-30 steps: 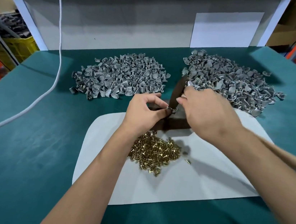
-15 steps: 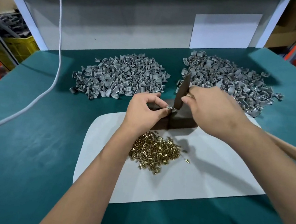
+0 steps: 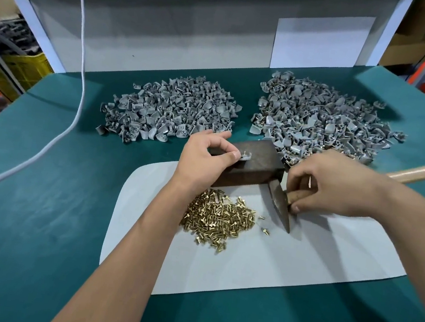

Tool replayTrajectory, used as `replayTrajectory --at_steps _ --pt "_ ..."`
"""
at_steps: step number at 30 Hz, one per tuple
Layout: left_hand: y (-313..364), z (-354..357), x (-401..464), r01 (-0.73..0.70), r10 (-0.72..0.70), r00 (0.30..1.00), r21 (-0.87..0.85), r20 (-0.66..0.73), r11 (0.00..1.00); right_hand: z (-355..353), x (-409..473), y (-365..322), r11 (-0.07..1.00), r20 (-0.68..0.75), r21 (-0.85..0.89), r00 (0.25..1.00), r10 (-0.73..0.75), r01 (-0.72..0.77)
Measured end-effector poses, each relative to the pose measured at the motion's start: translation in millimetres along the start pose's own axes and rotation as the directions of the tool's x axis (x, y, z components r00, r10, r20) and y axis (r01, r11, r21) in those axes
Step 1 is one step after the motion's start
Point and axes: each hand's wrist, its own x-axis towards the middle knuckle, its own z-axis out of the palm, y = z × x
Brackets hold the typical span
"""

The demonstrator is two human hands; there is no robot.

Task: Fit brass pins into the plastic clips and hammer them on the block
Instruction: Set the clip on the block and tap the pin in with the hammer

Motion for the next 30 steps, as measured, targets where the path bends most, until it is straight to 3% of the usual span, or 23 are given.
replayTrajectory --at_steps 4,7,15,17,19,23,26,30 --pt "1 0 -1 -0.005 0.005 1.000 0.010 0.003 1.000 -4 3 1 0.997 -0.071 0.070 0.997 0.018 -0.013" --pt "2 0 -2 -0.033 0.033 0.999 -0.001 0.020 0.999 -4 14 -6 0.993 -0.278 0.117 0.960 0.018 0.016" --pt "2 2 0 -0.094 0.095 0.995 -0.055 0.030 0.994 19 40 -35 0.988 -0.465 0.047 0.878 -0.109 0.148" --pt "-1 2 2 -0.071 0.065 0.995 -0.094 -0.071 0.993 17 42 -32 0.996 -0.514 0.040 0.856 -0.053 0.086" --pt "-5 1 6 -0.037 0.002 0.974 -0.151 -0.228 0.988 13 44 -21 0.996 -0.518 0.030 0.851 0.084 -0.080" --pt "-15 -11 16 -0.032 -0.136 0.864 -0.322 -0.485 0.946 0 50 -3 0.938 -0.526 0.119 0.781 0.337 -0.324" --pt "-21 -19 23 -0.021 -0.220 0.781 -0.376 -0.585 0.927 -9 62 -9 0.930 -0.552 0.150 0.752 0.360 -0.336" --pt "-28 -25 26 0.023 -0.263 0.747 -0.371 -0.610 0.928 -15 100 -39 0.972 -0.421 0.092 0.876 0.233 -0.215"
